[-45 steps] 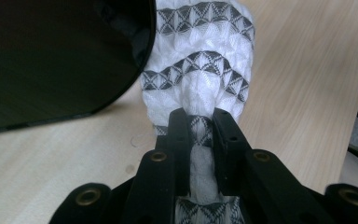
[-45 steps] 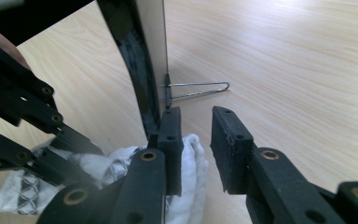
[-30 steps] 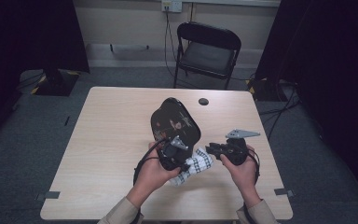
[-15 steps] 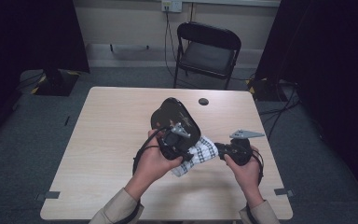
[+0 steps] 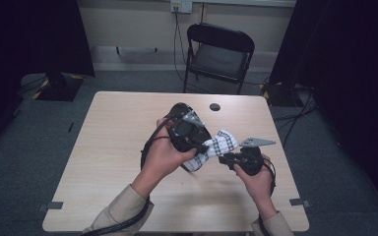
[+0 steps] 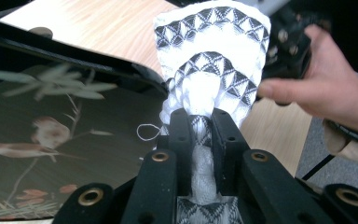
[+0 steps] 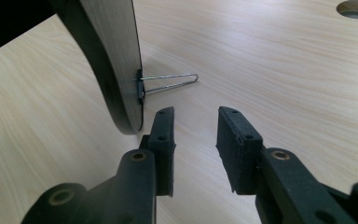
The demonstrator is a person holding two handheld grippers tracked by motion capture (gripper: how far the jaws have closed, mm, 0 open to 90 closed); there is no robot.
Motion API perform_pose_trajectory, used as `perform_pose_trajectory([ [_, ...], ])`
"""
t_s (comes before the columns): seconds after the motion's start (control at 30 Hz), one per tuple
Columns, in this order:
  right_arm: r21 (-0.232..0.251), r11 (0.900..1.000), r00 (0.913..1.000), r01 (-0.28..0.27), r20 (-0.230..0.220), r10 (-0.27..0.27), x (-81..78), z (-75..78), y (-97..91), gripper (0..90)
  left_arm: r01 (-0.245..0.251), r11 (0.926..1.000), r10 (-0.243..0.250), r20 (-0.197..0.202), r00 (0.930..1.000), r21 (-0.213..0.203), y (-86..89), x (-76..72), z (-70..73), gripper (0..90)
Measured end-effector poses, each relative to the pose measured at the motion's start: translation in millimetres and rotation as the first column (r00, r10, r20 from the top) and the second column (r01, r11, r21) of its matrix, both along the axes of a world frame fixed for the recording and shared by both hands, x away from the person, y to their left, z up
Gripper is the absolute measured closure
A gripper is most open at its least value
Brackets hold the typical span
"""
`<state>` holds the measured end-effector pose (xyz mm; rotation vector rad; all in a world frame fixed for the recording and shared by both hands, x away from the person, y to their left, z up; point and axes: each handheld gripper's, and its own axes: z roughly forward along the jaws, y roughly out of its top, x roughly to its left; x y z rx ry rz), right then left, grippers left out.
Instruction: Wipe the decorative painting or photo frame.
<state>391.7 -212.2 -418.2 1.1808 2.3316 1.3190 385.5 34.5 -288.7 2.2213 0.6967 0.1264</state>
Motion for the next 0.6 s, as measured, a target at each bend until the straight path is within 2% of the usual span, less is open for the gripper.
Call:
perform_pose_trajectory([
  [0.27,-0.002,0.9995,0.9995,-0.032,-0.002,0.032,-1.7,0.0,6.6,65.5,-0.032,0.9993,0.031,0.023,0.9992,0.018,4.1,8.0,23.1,80.5],
  [0.6,-0.018,0.9979,0.9981,-0.062,0.001,0.062,-3.5,0.0,13.7,63.0,-0.089,0.9958,0.089,0.021,0.9958,0.02,15.7,24.5,35.7,80.5],
])
